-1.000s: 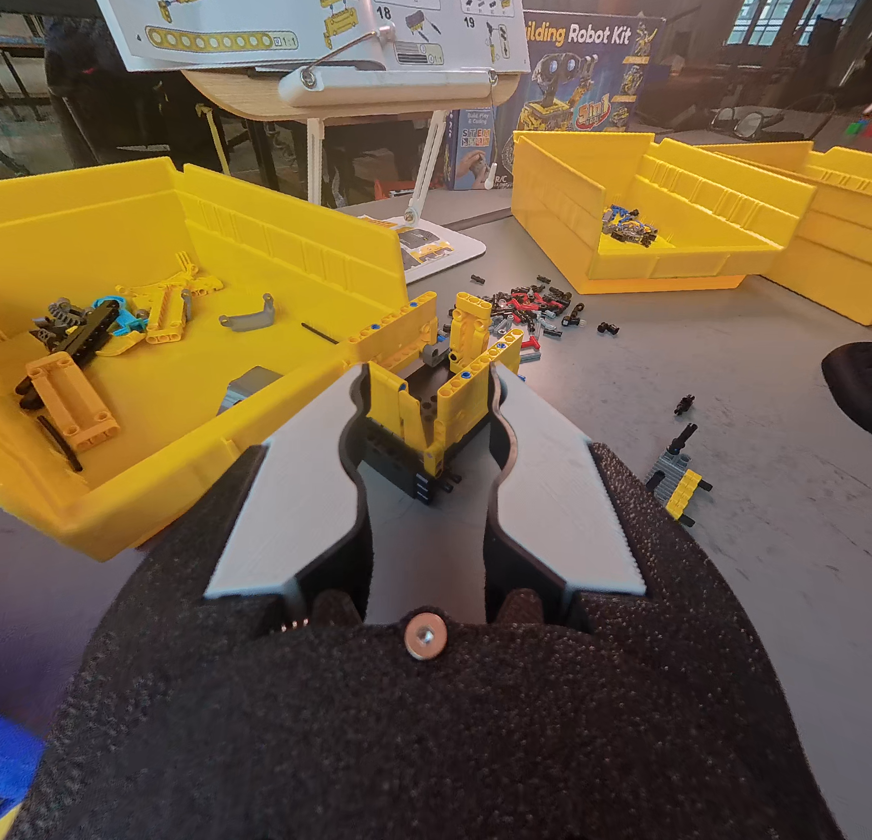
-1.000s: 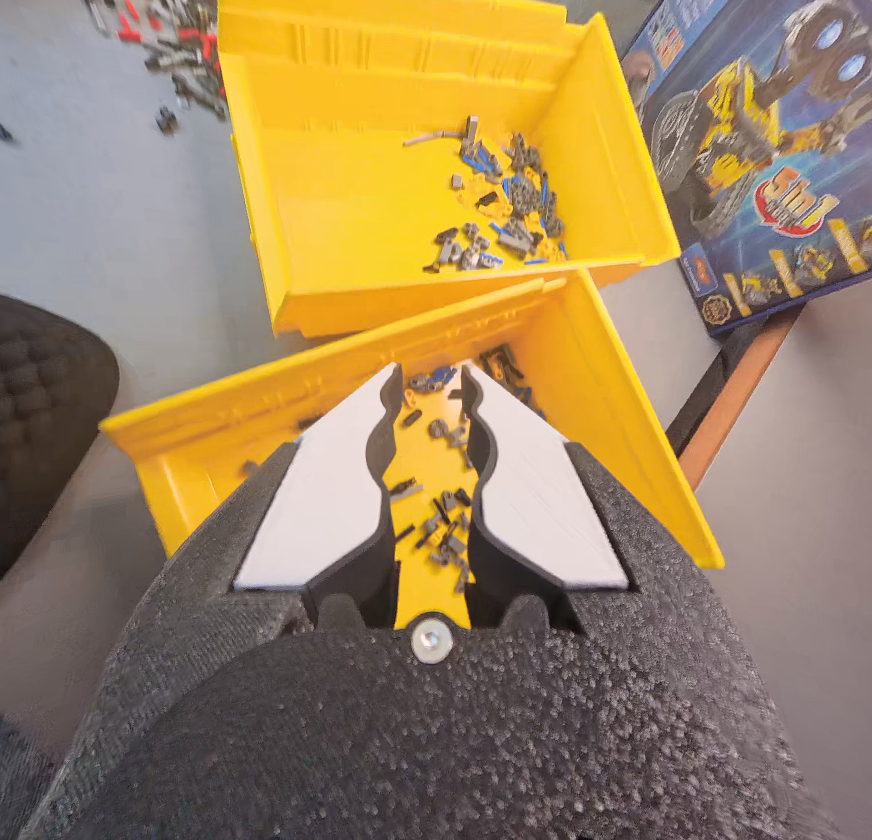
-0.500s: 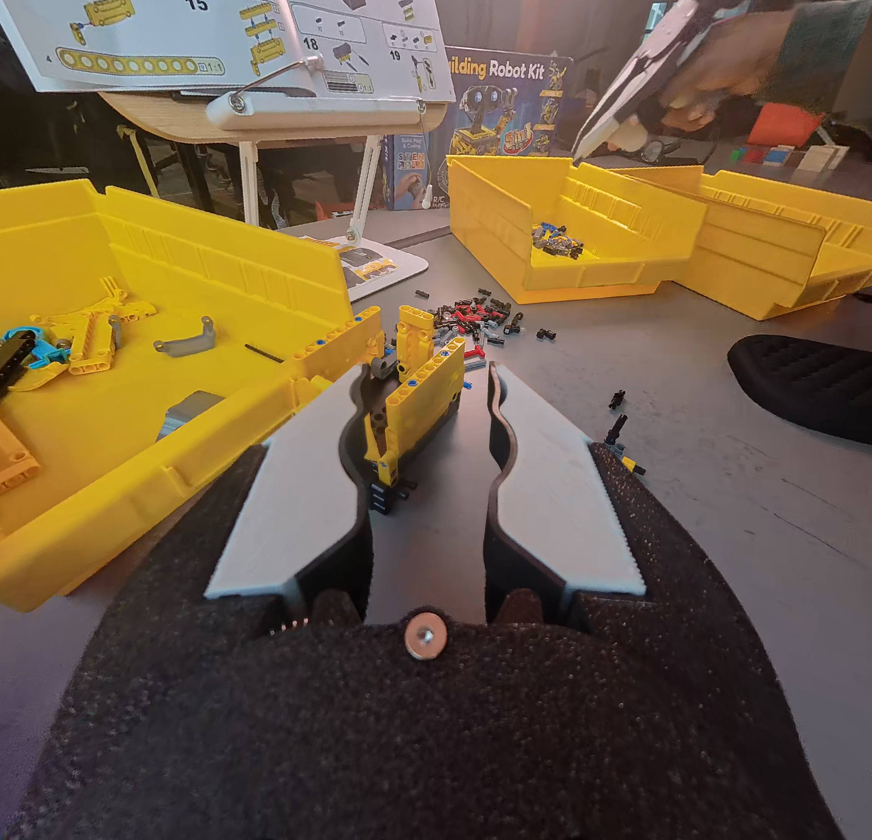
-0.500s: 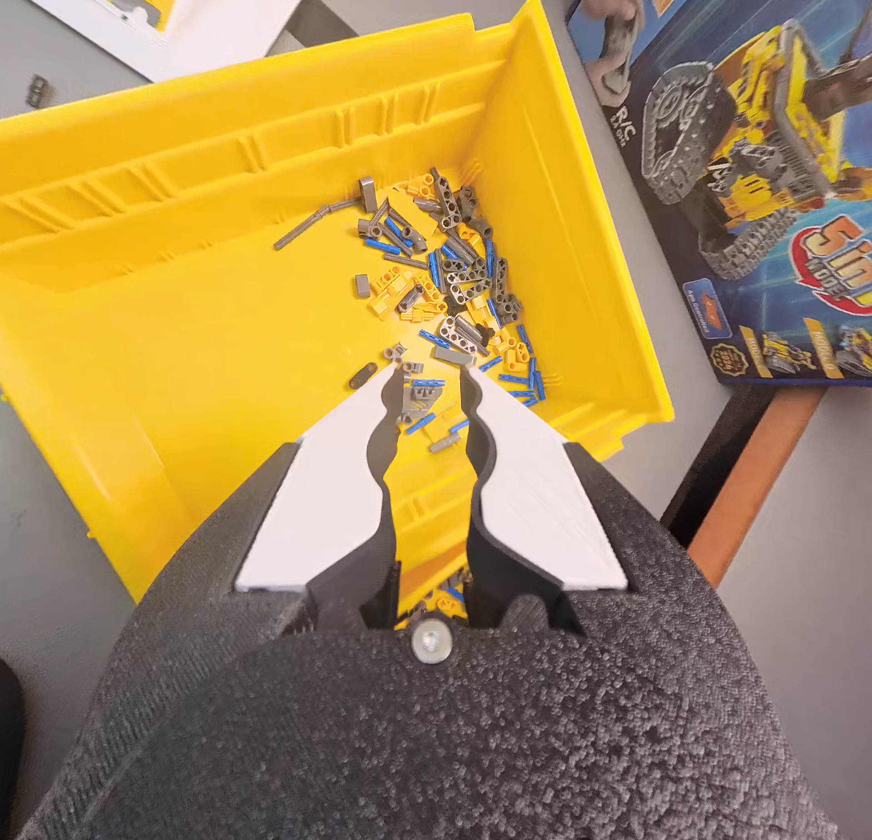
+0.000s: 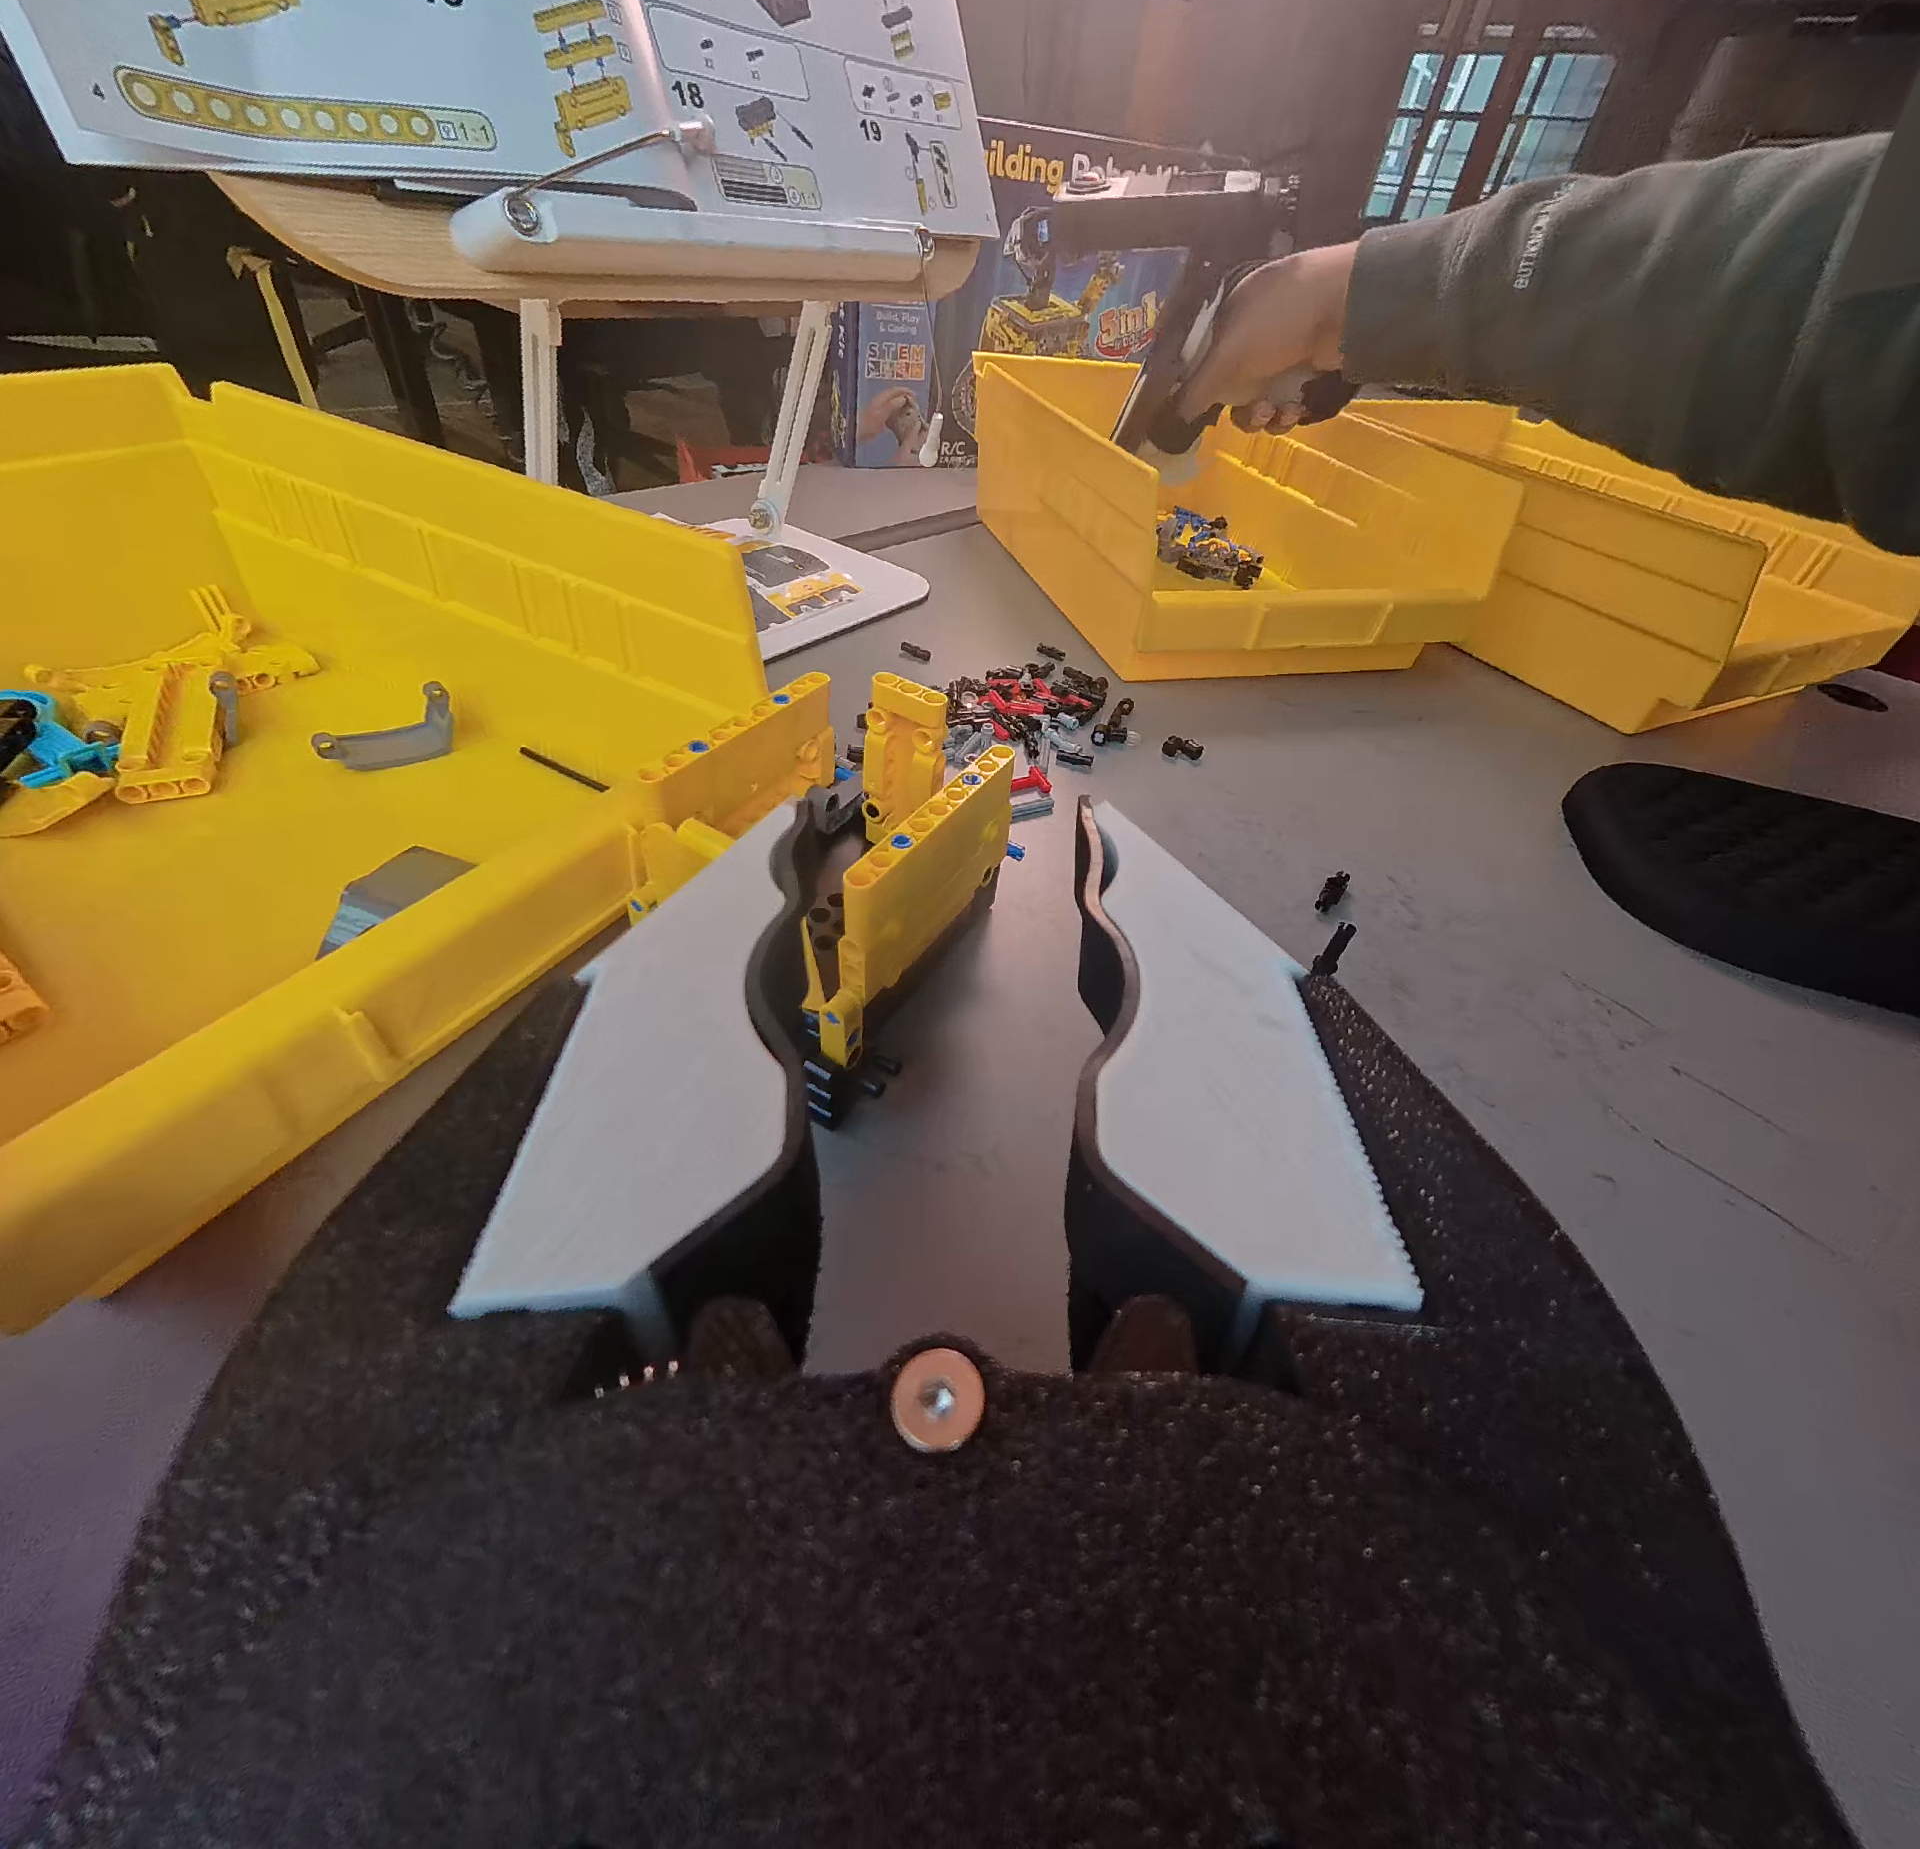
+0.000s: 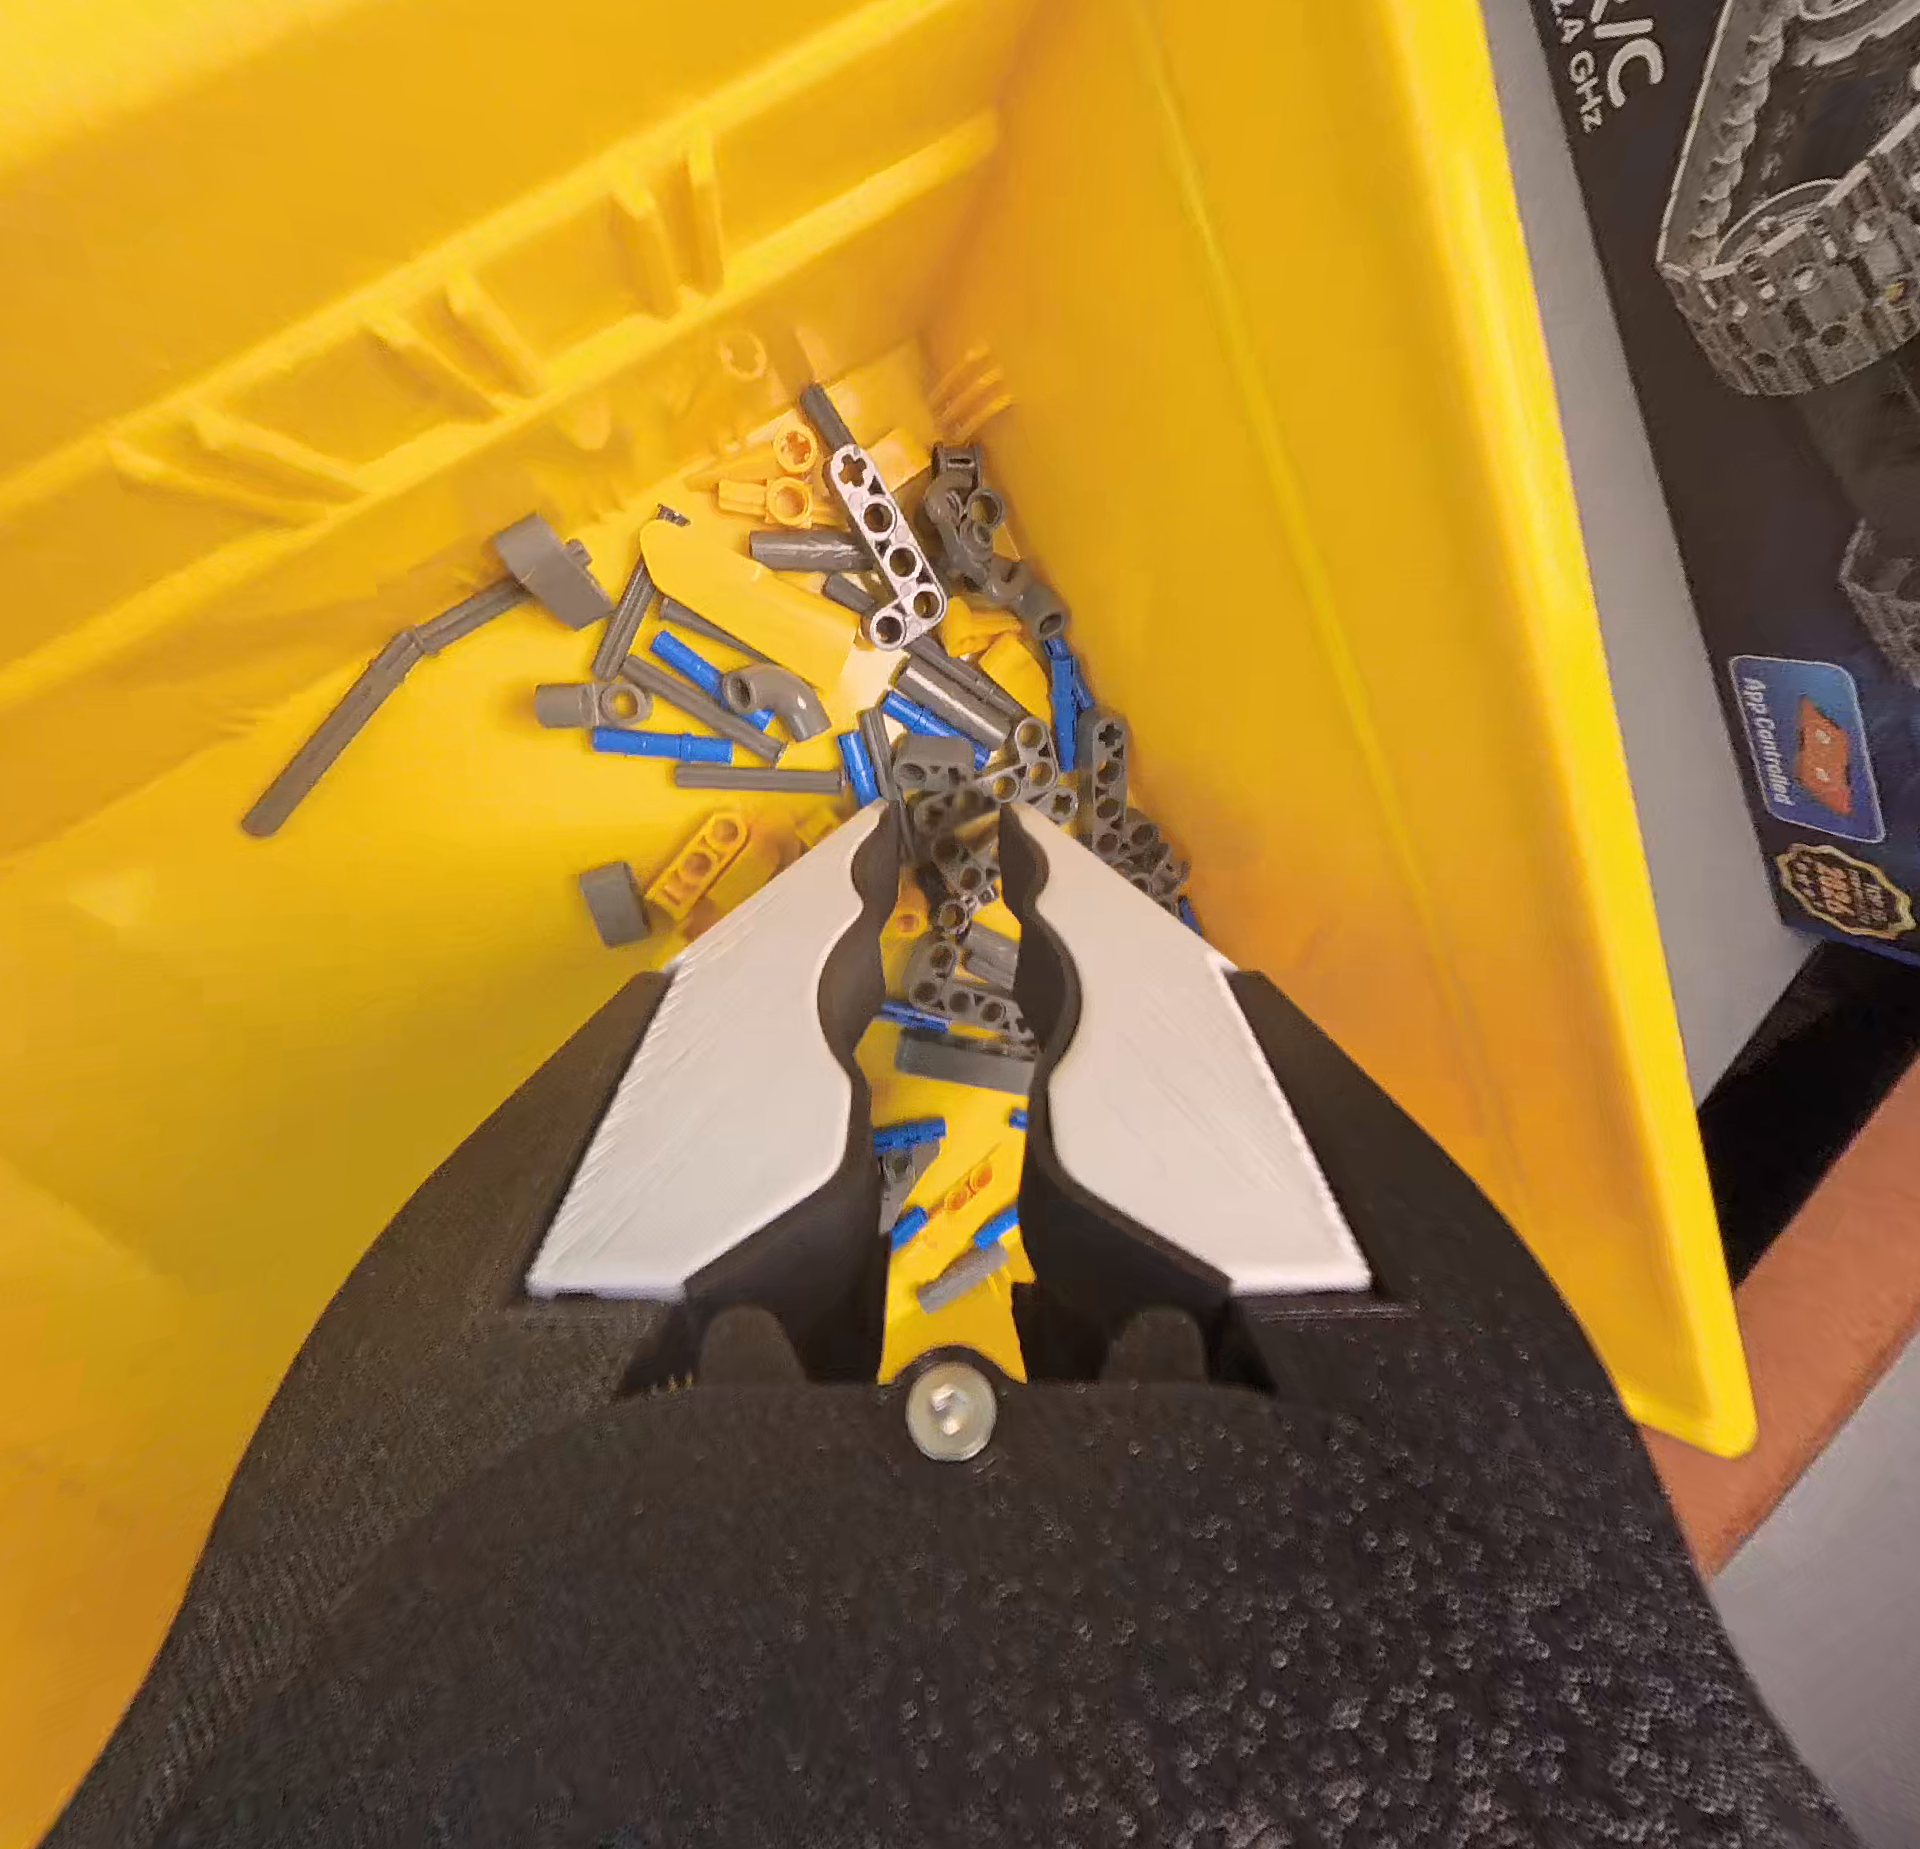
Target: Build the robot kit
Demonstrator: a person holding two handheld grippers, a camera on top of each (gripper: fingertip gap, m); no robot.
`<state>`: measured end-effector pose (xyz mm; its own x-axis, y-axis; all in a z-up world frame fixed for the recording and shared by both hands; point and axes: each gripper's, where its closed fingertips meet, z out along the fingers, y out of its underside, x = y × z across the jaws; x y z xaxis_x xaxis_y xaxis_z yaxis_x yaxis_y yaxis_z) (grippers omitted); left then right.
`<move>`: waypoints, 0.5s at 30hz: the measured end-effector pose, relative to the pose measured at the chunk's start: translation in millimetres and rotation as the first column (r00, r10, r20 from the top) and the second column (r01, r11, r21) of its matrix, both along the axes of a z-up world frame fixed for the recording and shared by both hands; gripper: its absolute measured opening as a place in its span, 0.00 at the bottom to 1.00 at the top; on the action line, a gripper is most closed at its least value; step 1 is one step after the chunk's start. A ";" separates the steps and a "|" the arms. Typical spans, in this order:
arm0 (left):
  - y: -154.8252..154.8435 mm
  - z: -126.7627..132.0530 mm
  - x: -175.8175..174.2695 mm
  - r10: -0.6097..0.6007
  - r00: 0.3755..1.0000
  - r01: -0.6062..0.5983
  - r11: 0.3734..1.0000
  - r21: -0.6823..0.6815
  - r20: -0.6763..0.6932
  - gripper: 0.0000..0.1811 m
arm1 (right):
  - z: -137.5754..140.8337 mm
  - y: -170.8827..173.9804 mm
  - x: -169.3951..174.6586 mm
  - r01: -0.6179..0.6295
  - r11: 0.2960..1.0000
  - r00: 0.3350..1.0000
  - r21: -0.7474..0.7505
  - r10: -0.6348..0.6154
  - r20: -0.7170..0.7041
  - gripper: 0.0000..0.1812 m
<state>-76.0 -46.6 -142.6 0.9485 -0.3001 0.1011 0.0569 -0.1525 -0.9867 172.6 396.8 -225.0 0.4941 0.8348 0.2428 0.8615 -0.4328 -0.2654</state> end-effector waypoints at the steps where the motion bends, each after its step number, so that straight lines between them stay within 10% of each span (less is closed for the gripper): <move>1: -0.1 0.1 -0.2 0.001 1.000 -0.001 1.000 0.001 0.000 0.27 | -3.8 1.9 -2.9 0.005 1.000 1.000 0.000 -0.005 -0.013 0.10; 15: 1.6 -1.1 -3.9 0.005 0.999 -0.005 1.000 -0.012 0.032 0.27 | -3.0 -37.6 -7.6 -0.107 0.982 0.992 -0.155 0.096 -0.077 0.06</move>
